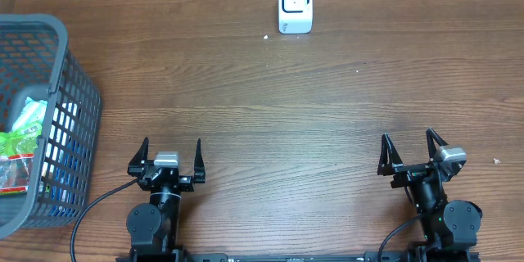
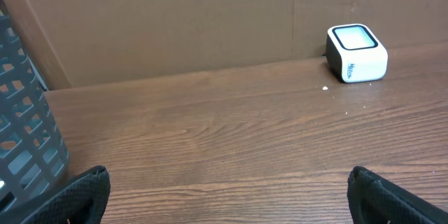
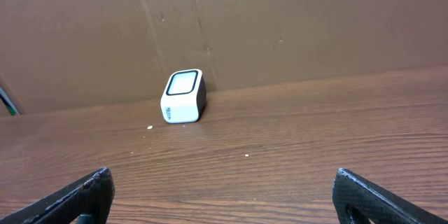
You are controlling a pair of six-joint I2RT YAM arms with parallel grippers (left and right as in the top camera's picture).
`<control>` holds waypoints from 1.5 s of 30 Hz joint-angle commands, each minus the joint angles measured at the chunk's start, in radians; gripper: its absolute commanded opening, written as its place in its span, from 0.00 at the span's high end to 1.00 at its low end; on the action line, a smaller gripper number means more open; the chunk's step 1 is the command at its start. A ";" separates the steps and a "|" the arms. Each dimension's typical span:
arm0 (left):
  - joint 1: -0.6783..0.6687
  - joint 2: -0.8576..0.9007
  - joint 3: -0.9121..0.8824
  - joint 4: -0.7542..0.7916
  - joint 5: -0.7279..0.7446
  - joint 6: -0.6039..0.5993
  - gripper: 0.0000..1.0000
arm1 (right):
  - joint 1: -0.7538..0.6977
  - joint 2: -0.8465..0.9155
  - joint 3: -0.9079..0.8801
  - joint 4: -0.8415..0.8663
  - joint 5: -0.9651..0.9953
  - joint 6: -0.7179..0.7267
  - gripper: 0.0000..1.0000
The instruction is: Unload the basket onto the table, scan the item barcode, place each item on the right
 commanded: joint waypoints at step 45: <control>0.005 -0.011 -0.007 0.016 -0.003 0.045 0.00 | 0.006 -0.012 -0.010 0.006 0.006 0.000 0.00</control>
